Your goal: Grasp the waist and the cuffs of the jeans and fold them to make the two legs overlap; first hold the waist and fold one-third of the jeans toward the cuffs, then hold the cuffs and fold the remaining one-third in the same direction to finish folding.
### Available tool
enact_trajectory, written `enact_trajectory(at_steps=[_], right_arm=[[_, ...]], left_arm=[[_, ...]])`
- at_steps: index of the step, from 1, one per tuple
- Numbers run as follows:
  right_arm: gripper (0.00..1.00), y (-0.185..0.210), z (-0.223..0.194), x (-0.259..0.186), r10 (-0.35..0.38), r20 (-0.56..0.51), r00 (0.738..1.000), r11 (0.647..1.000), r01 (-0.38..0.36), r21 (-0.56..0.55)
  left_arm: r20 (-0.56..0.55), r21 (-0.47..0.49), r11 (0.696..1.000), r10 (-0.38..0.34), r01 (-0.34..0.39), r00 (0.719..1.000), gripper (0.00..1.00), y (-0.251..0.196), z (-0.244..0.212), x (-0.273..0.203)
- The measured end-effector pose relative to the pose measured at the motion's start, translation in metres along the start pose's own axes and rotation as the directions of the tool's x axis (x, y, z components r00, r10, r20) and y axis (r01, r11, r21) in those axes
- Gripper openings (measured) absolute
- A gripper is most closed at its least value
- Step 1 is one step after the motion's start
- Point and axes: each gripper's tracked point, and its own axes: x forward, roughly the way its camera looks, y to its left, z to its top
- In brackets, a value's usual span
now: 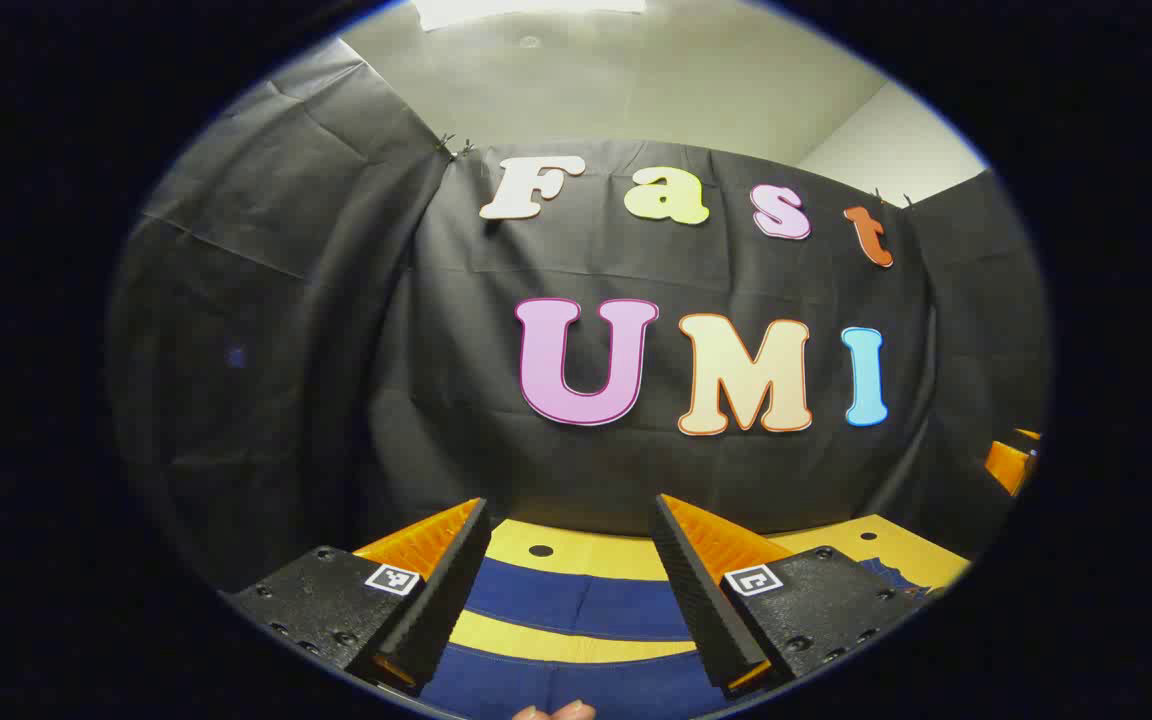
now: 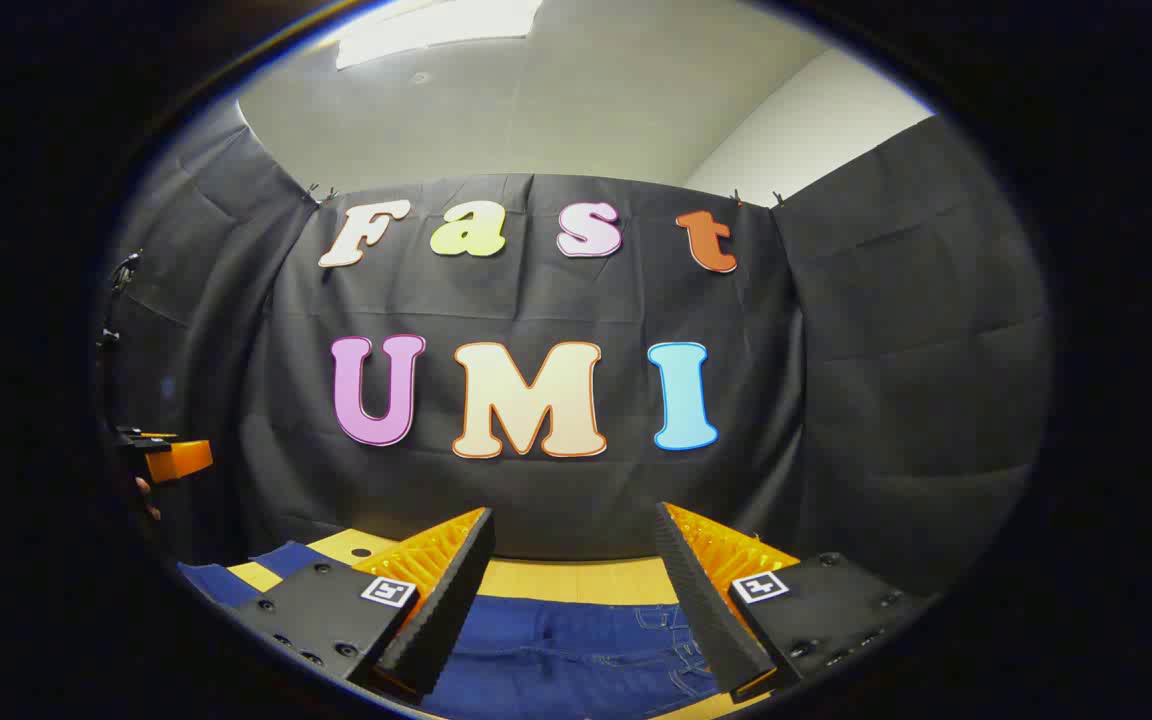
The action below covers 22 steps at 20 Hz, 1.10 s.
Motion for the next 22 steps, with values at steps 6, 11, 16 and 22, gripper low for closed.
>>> enact_trajectory(at_steps=[6,11,16,22], right_arm=[[0.96,0.001,-0.002,0.000,0.026,0.000,1.000,1.000,-0.026,-0.013],[0.99,-0.002,-0.007,0.000,0.038,-0.013,0.999,0.999,-0.038,-0.016],[0.98,-0.002,-0.010,0.003,0.059,-0.011,0.998,0.998,-0.059,-0.007],[0.98,0.012,-0.064,0.003,0.176,-0.070,0.982,0.981,-0.169,0.092]], left_arm=[[-0.019,0.013,0.999,0.036,-0.035,0.999,0.92,0.007,-0.008,-0.005],[-0.030,0.011,0.999,0.049,-0.049,0.998,0.92,0.007,-0.012,-0.010],[-0.056,0.059,0.998,0.042,-0.038,0.998,0.92,0.008,-0.020,-0.014],[-0.220,0.544,0.837,0.072,0.061,0.973,0.94,0.046,-0.064,-0.050]])
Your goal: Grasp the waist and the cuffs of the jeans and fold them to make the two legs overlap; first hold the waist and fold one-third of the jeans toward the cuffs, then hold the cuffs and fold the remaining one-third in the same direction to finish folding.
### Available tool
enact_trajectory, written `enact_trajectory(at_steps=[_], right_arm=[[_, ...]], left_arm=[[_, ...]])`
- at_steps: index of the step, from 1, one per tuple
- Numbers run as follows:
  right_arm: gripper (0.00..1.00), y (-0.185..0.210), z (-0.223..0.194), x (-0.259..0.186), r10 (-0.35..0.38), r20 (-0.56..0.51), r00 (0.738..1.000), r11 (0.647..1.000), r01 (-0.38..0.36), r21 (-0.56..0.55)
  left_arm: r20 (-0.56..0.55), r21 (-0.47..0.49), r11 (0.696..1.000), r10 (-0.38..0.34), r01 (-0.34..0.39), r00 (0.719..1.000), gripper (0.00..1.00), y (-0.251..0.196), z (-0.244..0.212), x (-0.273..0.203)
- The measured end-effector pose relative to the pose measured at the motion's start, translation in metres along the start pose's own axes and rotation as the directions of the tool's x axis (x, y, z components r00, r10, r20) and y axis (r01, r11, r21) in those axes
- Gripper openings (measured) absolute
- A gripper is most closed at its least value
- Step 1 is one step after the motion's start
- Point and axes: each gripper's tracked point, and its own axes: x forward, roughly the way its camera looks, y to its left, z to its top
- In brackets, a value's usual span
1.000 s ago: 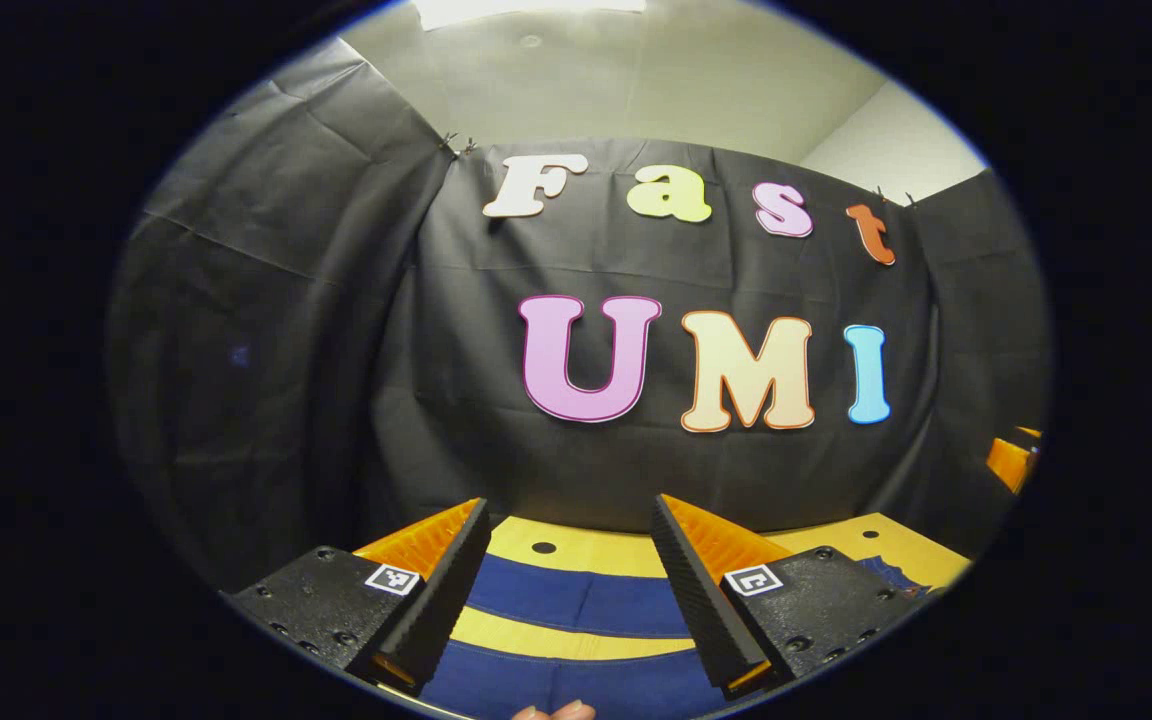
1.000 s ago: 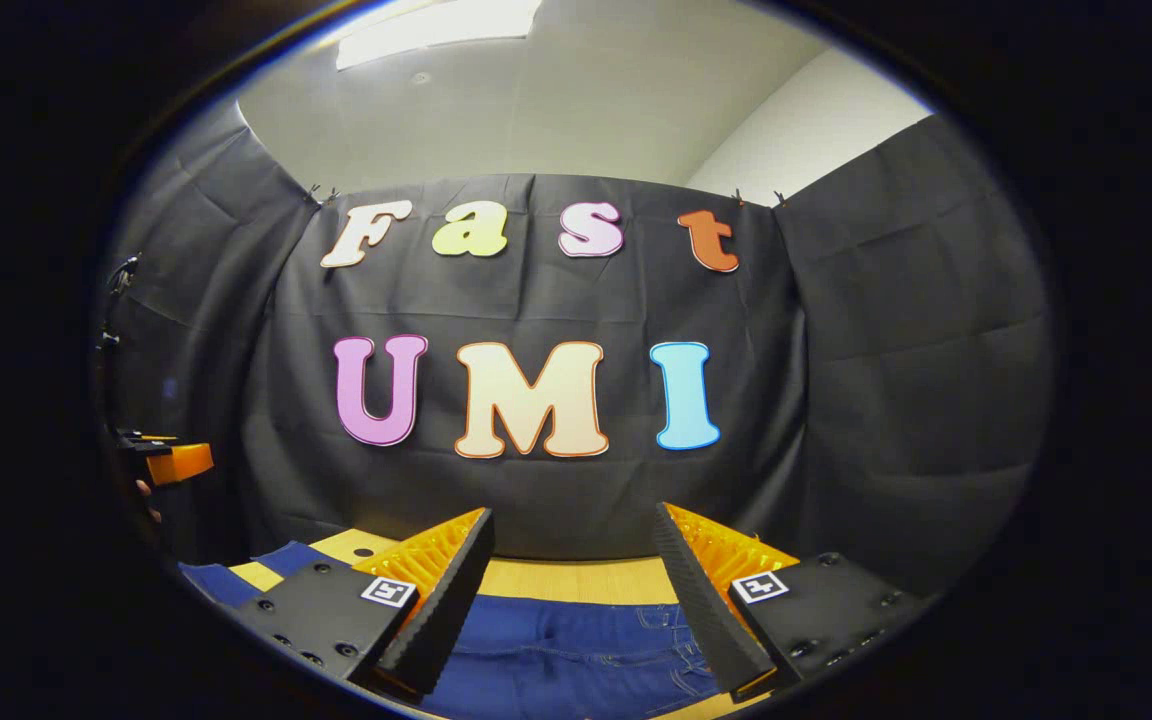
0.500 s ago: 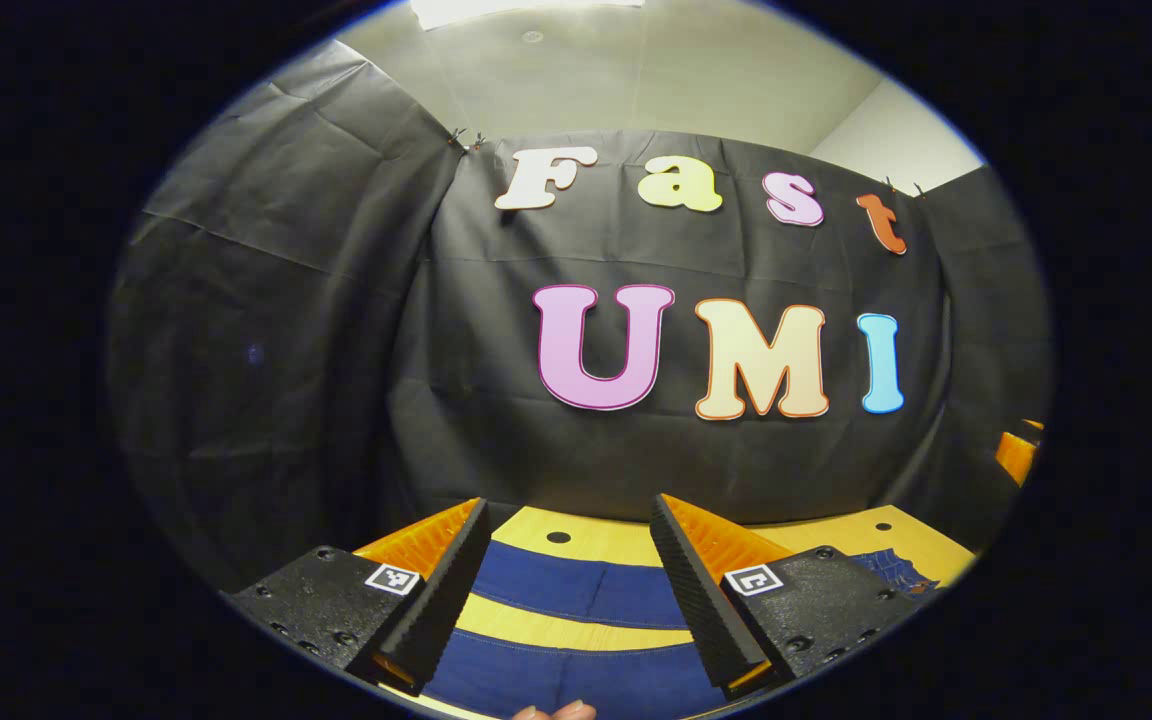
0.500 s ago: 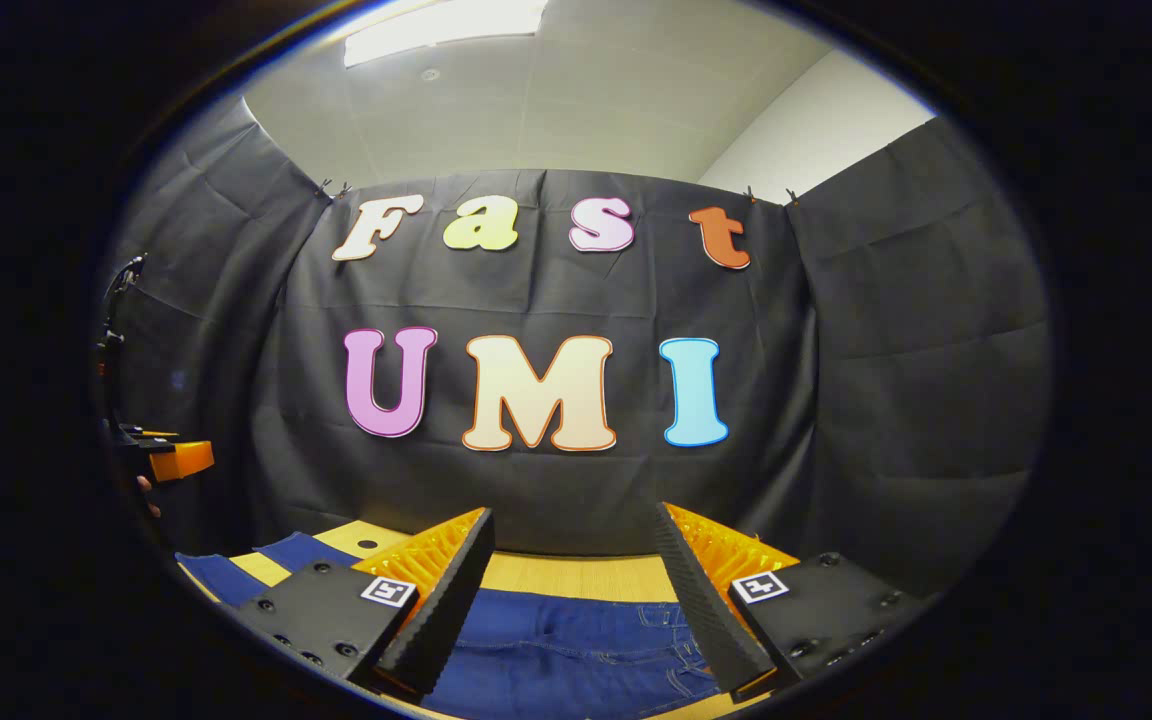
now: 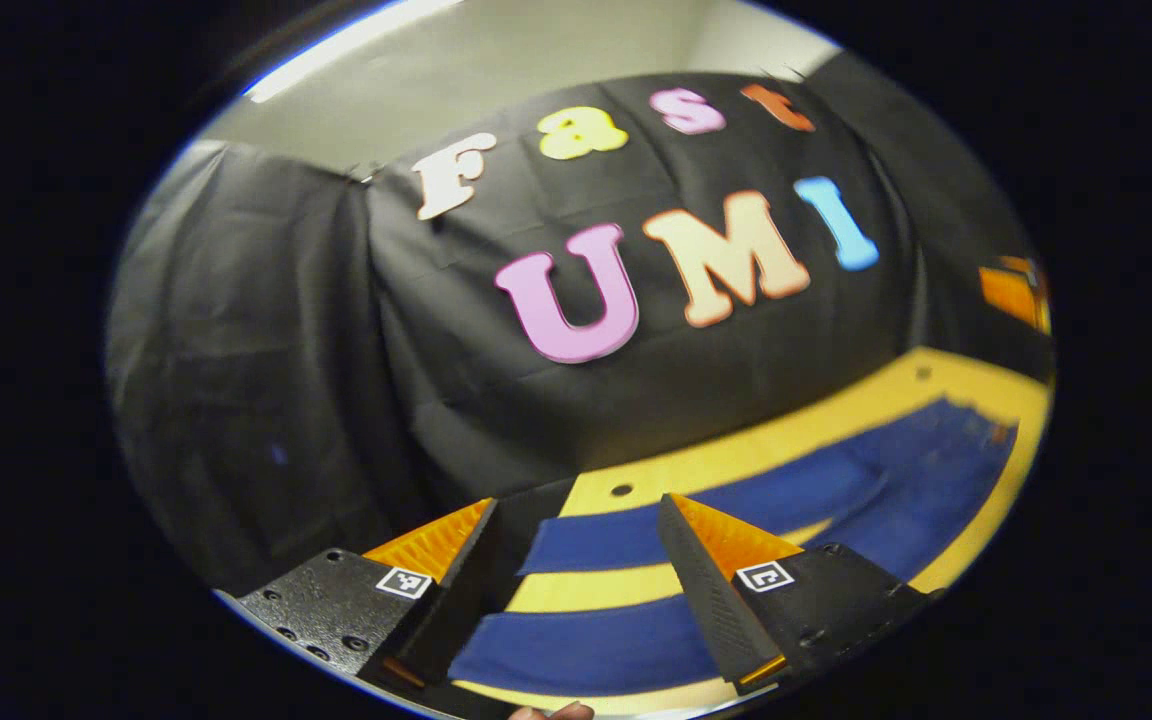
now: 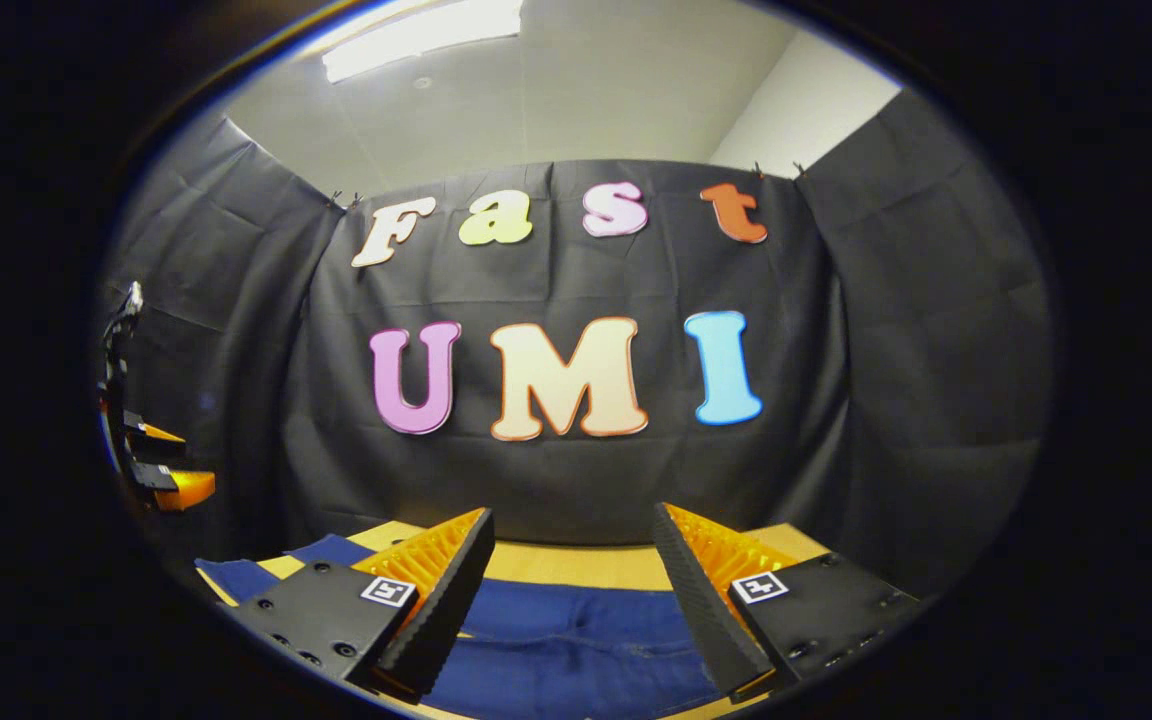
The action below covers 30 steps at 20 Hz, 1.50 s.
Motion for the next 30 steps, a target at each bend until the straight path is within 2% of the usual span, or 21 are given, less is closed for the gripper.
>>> enact_trajectory(at_steps=[2,3,5,9,12,14,17,18,19,20,21,23,24,25,26,28,30], right_arm=[[0.99,-0.005,-0.021,0.003,0.010,-0.042,0.999,1.000,-0.011,-0.006],[0.98,-0.009,-0.027,0.004,0.002,-0.068,0.998,1.000,-0.003,-0.017],[0.98,-0.013,-0.023,0.004,-0.032,-0.054,0.998,0.999,0.031,-0.034],[0.99,-0.007,-0.025,0.006,-0.073,-0.066,0.995,0.995,0.068,-0.073],[0.99,0.002,-0.025,0.004,-0.093,-0.073,0.993,0.988,0.083,-0.134],[0.99,0.006,-0.027,0.003,-0.115,-0.078,0.990,0.981,0.101,-0.165],[0.99,0.013,-0.033,-0.002,-0.146,-0.090,0.985,0.971,0.125,-0.202],[0.99,0.015,-0.036,-0.004,-0.156,-0.095,0.983,0.968,0.133,-0.212],[0.99,0.017,-0.038,-0.006,-0.165,-0.101,0.981,0.965,0.140,-0.220],[1.00,0.018,-0.039,-0.008,-0.176,-0.105,0.979,0.962,0.149,-0.228],[1.00,0.017,-0.039,-0.011,-0.192,-0.102,0.976,0.957,0.163,-0.239],[1.00,0.016,-0.041,-0.014,-0.224,-0.097,0.970,0.947,0.193,-0.256],[0.99,0.017,-0.045,-0.015,-0.235,-0.105,0.966,0.945,0.202,-0.256],[0.99,0.017,-0.047,-0.017,-0.243,-0.110,0.964,0.945,0.209,-0.252],[1.00,0.019,-0.048,-0.018,-0.249,-0.112,0.962,0.944,0.215,-0.251],[0.99,0.019,-0.054,-0.020,-0.259,-0.125,0.958,0.938,0.218,-0.271],[0.99,0.017,-0.061,-0.021,-0.253,-0.151,0.956,0.927,0.195,-0.319]], left_arm=[[-0.084,0.147,0.988,-0.033,0.046,0.996,0.94,0.000,-0.042,-0.013],[-0.136,0.196,0.977,-0.053,0.079,0.989,0.94,-0.001,-0.067,-0.018],[-0.227,0.282,0.948,-0.081,0.145,0.971,0.94,0.000,-0.114,-0.020],[-0.391,0.388,0.888,-0.084,0.247,0.917,0.94,0.019,-0.198,-0.011],[-0.480,0.471,0.818,-0.075,0.329,0.874,0.95,0.031,-0.253,-0.006],[-0.557,0.489,0.762,-0.100,0.423,0.824,0.95,0.031,-0.285,-0.007],[-0.589,0.538,0.670,-0.135,0.511,0.797,0.95,0.029,-0.307,0.008],[-0.601,0.540,0.651,-0.146,0.534,0.786,0.95,0.028,-0.316,0.014],[-0.600,0.549,0.634,-0.154,0.545,0.785,0.95,0.027,-0.316,0.017],[-0.594,0.559,0.616,-0.169,0.555,0.786,0.88,0.025,-0.318,0.025],[-0.590,0.563,0.602,-0.187,0.566,0.786,0.89,0.022,-0.318,0.033],[-0.580,0.577,0.578,-0.207,0.577,0.788,0.86,0.018,-0.316,0.049],[-0.593,0.569,0.565,-0.222,0.598,0.774,0.85,0.017,-0.319,0.054],[-0.629,0.527,0.562,-0.247,0.637,0.737,0.85,0.011,-0.327,0.054],[-0.664,0.480,0.566,-0.264,0.670,0.699,0.62,0.004,-0.336,0.054],[-0.684,0.459,0.556,-0.276,0.693,0.675,0.16,-0.002,-0.335,0.057],[-0.674,0.462,0.564,-0.278,0.684,0.684,0.06,0.001,-0.335,0.056]])
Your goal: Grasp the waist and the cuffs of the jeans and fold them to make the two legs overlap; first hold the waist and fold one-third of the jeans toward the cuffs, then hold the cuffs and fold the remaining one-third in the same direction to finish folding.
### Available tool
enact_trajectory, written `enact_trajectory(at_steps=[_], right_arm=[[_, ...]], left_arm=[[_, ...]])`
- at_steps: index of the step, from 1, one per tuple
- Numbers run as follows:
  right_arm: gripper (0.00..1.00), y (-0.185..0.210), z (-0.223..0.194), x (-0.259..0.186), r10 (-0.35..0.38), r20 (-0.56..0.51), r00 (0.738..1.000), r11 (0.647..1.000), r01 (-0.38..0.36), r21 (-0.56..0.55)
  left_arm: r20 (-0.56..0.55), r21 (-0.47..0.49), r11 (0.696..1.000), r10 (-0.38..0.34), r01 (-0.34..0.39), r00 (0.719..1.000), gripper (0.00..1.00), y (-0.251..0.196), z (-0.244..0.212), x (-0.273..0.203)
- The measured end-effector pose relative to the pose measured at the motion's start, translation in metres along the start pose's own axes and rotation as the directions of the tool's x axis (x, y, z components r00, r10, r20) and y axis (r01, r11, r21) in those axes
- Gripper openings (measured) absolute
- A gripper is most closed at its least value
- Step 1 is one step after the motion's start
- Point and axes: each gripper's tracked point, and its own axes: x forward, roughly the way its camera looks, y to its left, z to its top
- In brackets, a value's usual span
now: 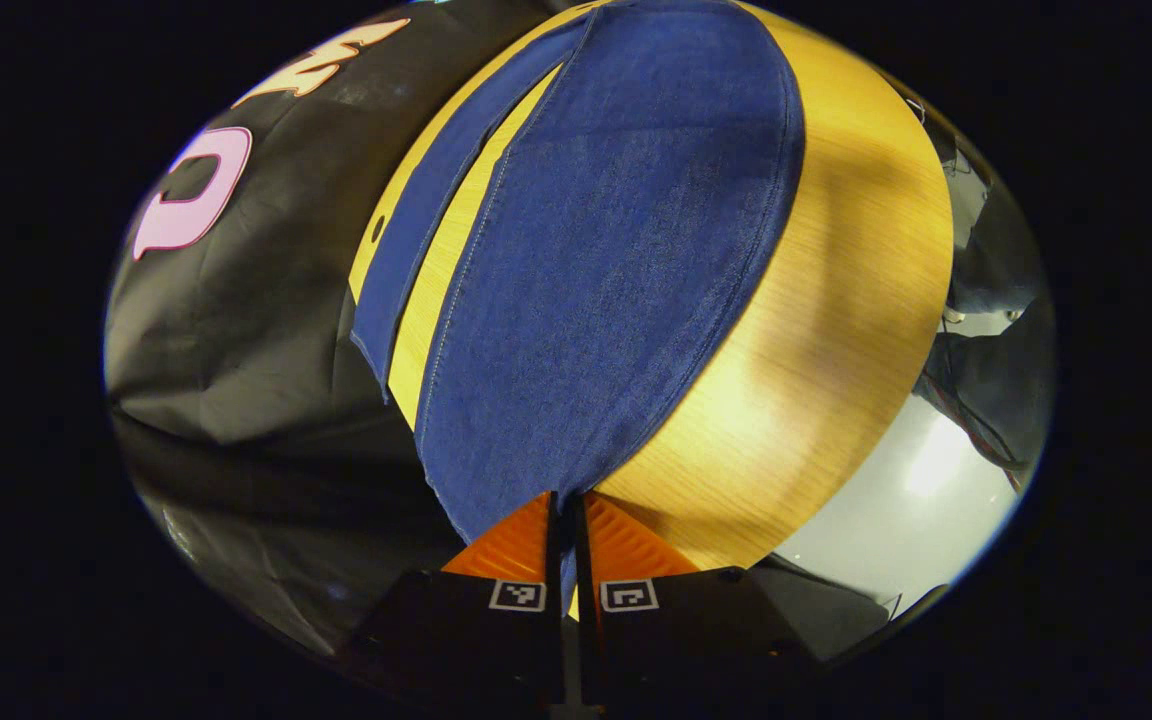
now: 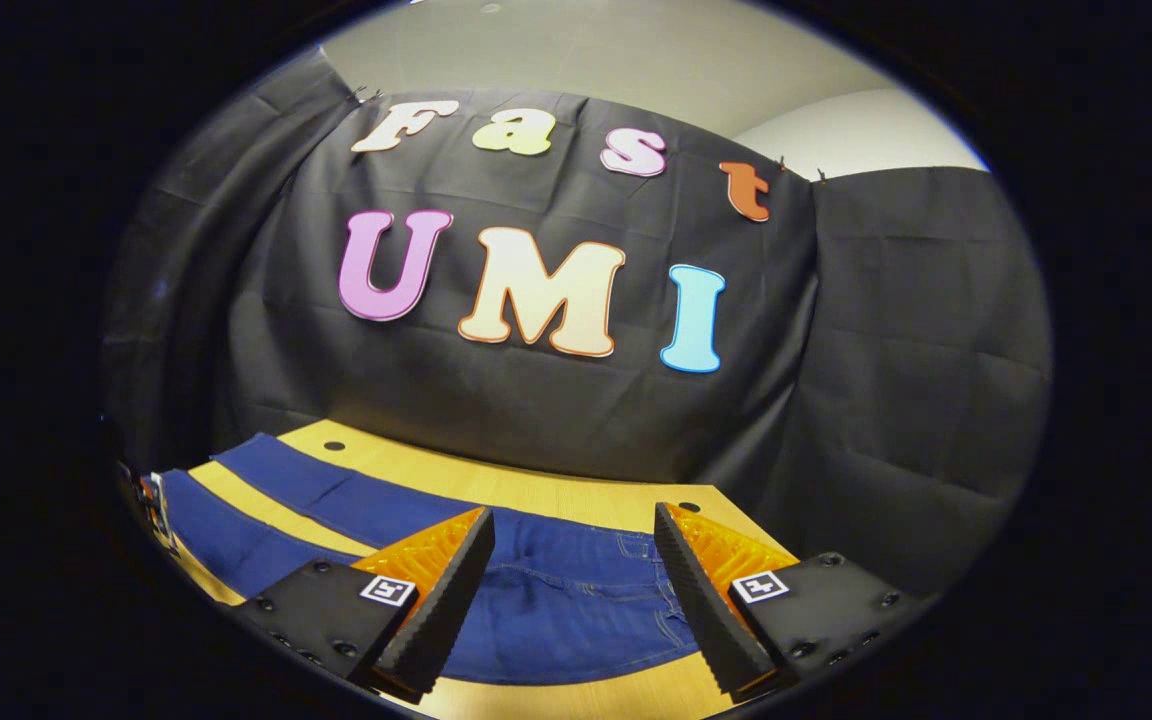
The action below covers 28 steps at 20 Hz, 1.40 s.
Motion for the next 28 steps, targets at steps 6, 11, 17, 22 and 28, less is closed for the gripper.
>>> enact_trajectory(at_steps=[6,11,17,22,28], right_arm=[[0.99,-0.041,-0.071,0.000,0.024,-0.135,0.991,0.923,-0.074,-0.377],[0.99,-0.067,-0.163,-0.002,0.035,-0.336,0.941,0.796,-0.229,-0.560],[1.00,-0.086,-0.256,0.011,0.044,-0.513,0.857,0.541,-0.452,-0.709],[0.88,-0.086,-0.276,0.044,0.052,-0.533,0.844,0.304,-0.522,-0.797],[0.25,-0.088,-0.299,0.055,0.033,-0.589,0.807,0.284,-0.573,-0.769]], left_arm=[[0.054,-0.020,0.998,-0.061,0.062,0.997,0.00,-0.001,0.000,-0.001],[0.041,0.010,0.998,-0.056,0.055,0.998,0.00,-0.002,-0.001,-0.001],[-0.011,-0.002,0.997,-0.071,0.071,0.997,0.00,-0.001,-0.001,0.000],[-0.049,-0.023,0.996,-0.091,0.090,0.995,0.00,-0.001,-0.001,0.001],[-0.068,-0.069,0.994,-0.090,0.085,0.994,0.00,0.001,0.000,0.000]])
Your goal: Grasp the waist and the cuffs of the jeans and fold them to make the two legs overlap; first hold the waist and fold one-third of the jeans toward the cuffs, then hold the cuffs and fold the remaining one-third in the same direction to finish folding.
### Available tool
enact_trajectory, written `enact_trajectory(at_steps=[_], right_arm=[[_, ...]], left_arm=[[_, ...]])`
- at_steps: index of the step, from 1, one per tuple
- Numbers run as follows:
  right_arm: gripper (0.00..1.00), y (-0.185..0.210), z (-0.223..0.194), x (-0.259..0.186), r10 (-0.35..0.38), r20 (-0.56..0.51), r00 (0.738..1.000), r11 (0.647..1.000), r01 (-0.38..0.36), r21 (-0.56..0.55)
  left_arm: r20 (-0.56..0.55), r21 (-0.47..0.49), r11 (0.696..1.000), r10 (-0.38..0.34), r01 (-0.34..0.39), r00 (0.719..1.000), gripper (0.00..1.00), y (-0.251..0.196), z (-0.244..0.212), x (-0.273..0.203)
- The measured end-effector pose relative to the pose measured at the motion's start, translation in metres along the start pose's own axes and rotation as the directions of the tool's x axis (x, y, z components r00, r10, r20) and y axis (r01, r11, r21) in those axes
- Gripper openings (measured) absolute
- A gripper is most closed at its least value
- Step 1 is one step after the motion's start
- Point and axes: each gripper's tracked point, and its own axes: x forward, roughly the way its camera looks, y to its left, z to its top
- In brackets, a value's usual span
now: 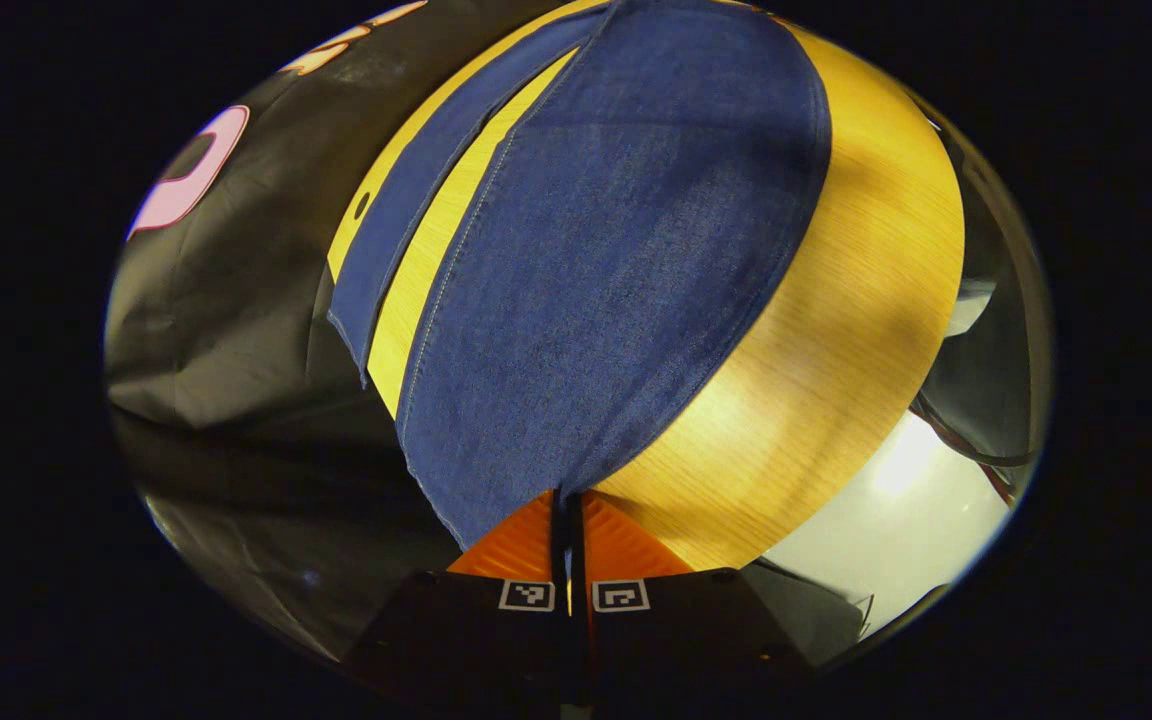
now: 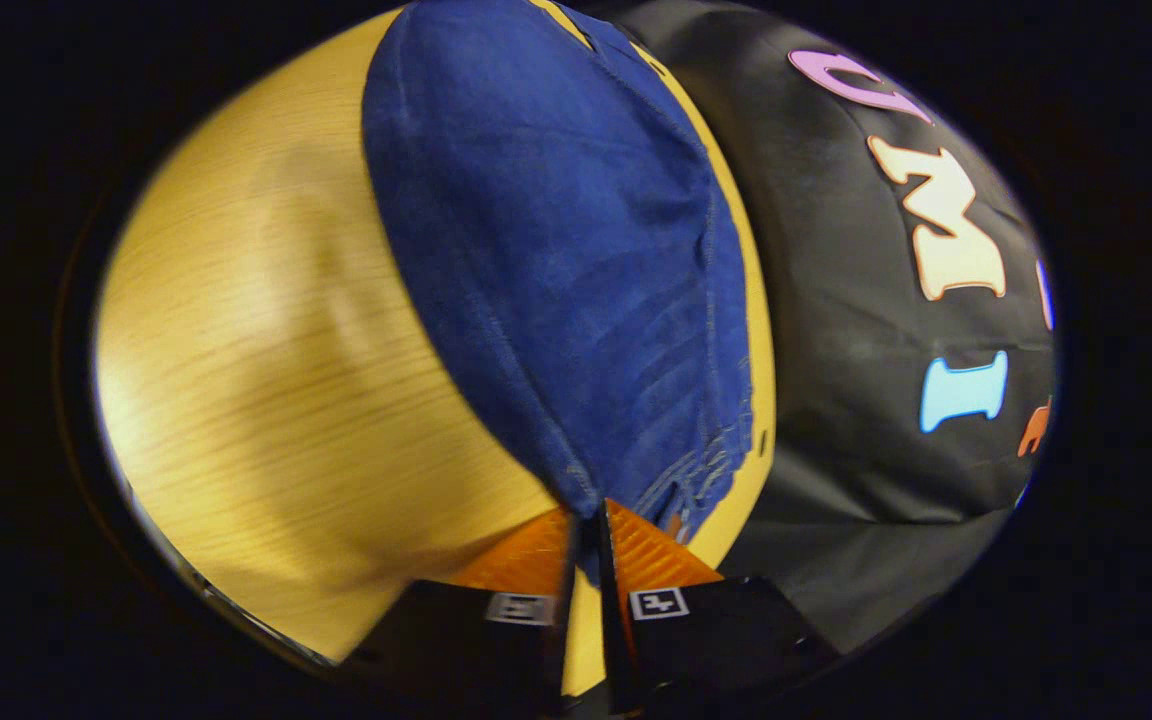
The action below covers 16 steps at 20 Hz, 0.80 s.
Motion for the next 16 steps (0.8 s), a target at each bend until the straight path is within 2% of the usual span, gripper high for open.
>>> enact_trajectory(at_steps=[1,2,3,5,7,10,12,14,16], right_arm=[[0.00,-0.004,-0.003,-0.003,-0.005,-0.005,1.000,1.000,0.005,0.028],[0.03,-0.001,-0.004,-0.003,0.004,-0.014,1.000,0.996,-0.003,0.084],[0.02,-0.008,-0.004,-0.006,-0.017,-0.023,1.000,0.987,0.021,0.162],[0.03,-0.052,0.010,-0.019,-0.134,-0.017,0.991,0.945,0.133,0.300],[0.03,-0.092,0.015,-0.032,-0.223,-0.022,0.975,0.887,0.212,0.409],[0.02,-0.108,0.020,-0.051,-0.302,-0.040,0.953,0.814,0.279,0.509],[0.02,-0.125,0.020,-0.056,-0.355,-0.054,0.933,0.751,0.318,0.578],[0.02,-0.147,0.023,-0.061,-0.391,-0.069,0.918,0.675,0.337,0.656],[0.02,-0.163,0.027,-0.072,-0.412,-0.076,0.908,0.623,0.341,0.704]], left_arm=[[0.002,-0.037,0.999,-0.003,0.003,1.000,0.00,0.001,0.001,0.000],[0.006,-0.088,0.996,-0.002,0.002,1.000,0.00,0.004,0.003,-0.001],[0.010,-0.140,0.990,0.005,-0.003,1.000,0.00,0.009,0.007,-0.003],[0.039,-0.222,0.974,0.052,-0.042,0.998,0.00,0.028,0.023,-0.014],[0.058,-0.283,0.954,0.120,-0.099,0.991,0.00,0.058,0.042,-0.031],[0.090,-0.345,0.926,0.193,-0.151,0.977,0.00,0.098,0.081,-0.072],[0.102,-0.381,0.905,0.247,-0.191,0.964,0.00,0.114,0.107,-0.102],[0.109,-0.418,0.882,0.285,-0.216,0.952,0.00,0.118,0.123,-0.119],[0.111,-0.435,0.870,0.308,-0.232,0.945,0.00,0.126,0.141,-0.141]])
